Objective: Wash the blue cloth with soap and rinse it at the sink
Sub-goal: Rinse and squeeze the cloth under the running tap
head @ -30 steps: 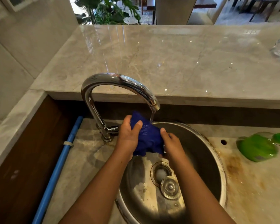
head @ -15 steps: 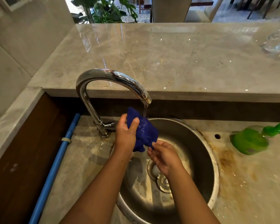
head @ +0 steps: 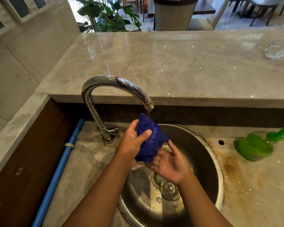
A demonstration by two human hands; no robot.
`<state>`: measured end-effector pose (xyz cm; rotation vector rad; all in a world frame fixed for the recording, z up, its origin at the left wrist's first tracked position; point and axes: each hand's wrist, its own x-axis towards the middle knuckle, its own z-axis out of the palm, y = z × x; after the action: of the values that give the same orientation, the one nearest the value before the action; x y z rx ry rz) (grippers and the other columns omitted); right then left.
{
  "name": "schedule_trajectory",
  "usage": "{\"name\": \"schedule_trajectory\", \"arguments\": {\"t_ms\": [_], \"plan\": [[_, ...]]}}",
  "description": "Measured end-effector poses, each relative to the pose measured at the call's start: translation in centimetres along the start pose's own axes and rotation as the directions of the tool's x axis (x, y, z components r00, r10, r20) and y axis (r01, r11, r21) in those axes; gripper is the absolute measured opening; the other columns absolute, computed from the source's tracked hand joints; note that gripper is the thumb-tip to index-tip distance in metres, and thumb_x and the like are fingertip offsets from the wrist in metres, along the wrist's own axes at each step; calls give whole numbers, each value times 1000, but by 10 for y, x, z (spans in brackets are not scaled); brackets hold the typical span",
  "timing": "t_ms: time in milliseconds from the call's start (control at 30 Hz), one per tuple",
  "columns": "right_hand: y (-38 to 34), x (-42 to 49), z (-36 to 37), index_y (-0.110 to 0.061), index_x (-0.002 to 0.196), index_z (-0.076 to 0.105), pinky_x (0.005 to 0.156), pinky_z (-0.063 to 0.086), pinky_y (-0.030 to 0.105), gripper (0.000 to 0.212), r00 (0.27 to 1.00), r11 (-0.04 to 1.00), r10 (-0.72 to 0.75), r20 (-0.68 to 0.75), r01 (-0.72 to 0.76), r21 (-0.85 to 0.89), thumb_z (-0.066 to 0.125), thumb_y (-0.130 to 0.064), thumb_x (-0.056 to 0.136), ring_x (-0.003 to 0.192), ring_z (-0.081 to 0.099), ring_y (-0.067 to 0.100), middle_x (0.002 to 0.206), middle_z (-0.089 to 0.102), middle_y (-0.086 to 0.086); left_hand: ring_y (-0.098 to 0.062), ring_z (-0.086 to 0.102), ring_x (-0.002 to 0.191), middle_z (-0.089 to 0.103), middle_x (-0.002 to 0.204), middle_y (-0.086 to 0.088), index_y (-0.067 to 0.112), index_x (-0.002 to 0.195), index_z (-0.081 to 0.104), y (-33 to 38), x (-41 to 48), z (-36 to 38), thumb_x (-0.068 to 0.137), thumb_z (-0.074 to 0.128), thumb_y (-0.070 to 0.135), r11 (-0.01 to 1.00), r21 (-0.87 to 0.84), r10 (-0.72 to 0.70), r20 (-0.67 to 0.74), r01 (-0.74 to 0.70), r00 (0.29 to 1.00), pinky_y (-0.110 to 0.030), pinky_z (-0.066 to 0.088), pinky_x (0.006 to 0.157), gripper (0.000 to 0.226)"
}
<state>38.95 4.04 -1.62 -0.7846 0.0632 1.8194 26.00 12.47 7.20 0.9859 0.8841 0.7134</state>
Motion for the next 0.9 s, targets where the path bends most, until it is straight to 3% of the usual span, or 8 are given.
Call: {"name": "schedule_trajectory", "arguments": {"t_ms": [100, 300, 433, 567, 667, 733, 800, 900], "plan": [[-5, 3, 12, -5, 143, 50, 112, 39, 51, 90, 983, 990, -62, 173, 39, 136, 47, -74, 86, 136, 46, 42, 150, 43, 24, -20, 72, 99, 76, 103, 4, 22, 120, 57, 3, 0, -2, 90, 59, -3, 999, -39, 4, 37, -3, 999, -38, 58, 85, 40], [-33, -3, 25, -1, 131, 61, 96, 53, 54, 83, 981, 990, -138, 137, 138, 12, 93, -34, 62, 124, 58, 42, 140, 55, 26, -36, 65, 114, 65, 127, -16, 12, 134, 52, -1, -1, -25, 88, 64, 0, 996, -43, -73, 15, 74, 997, -53, 53, 97, 49], [-40, 1, 42, -10, 117, 64, 87, 57, 46, 34, 971, 933, -235, -47, 211, -292, 71, -17, 85, 106, 70, 32, 120, 70, 18, -29, 68, 108, 68, 120, -6, 19, 126, 56, 0, 1, -27, 90, 64, 2, 992, 107, -65, -73, 72, 995, -50, 56, 94, 41], [-49, 0, 53, -13, 113, 63, 84, 58, 45, 18, 890, 726, -450, -67, 321, -608, 57, -17, 97, 100, 72, 29, 114, 71, 16, -23, 67, 105, 65, 121, -3, 26, 122, 56, 1, 13, -23, 92, 64, 9, 914, 341, -156, -206, 220, 966, -48, 58, 91, 35], [-51, -4, 57, -21, 109, 64, 88, 58, 47, 14, 861, 544, -508, -9, 312, -779, 54, -17, 99, 99, 71, 27, 110, 72, 9, -31, 68, 105, 68, 118, -13, 9, 127, 57, 3, 18, -23, 93, 64, 9, 899, 145, -367, -270, 414, 890, -47, 57, 90, 35], [-51, -7, 63, -25, 110, 64, 85, 58, 40, 17, 852, 522, -523, 17, 336, -783, 53, -16, 100, 100, 71, 22, 109, 72, 5, -33, 68, 102, 71, 109, -15, 8, 121, 62, 8, 15, -18, 96, 61, 21, 839, -102, -545, -164, 535, 822, -46, 56, 82, 27], [-49, -8, 70, -25, 110, 63, 79, 57, 32, 19, 845, 562, -535, 21, 375, -737, 52, -14, 100, 95, 71, 16, 104, 73, -2, -32, 67, 96, 72, 98, -15, 10, 111, 65, 8, 11, -10, 100, 54, 35, 778, -232, -609, -45, 585, 792, -46, 51, 84, 30], [-45, -7, 79, -17, 113, 63, 81, 57, 35, 19, 864, 740, -503, -36, 409, -533, 54, -11, 98, 98, 70, 21, 105, 73, 4, -30, 66, 92, 70, 100, -14, 10, 122, 60, -1, 15, 0, 103, 48, 30, 810, -392, -495, -58, 436, 867, -47, 52, 85, 30]]}}
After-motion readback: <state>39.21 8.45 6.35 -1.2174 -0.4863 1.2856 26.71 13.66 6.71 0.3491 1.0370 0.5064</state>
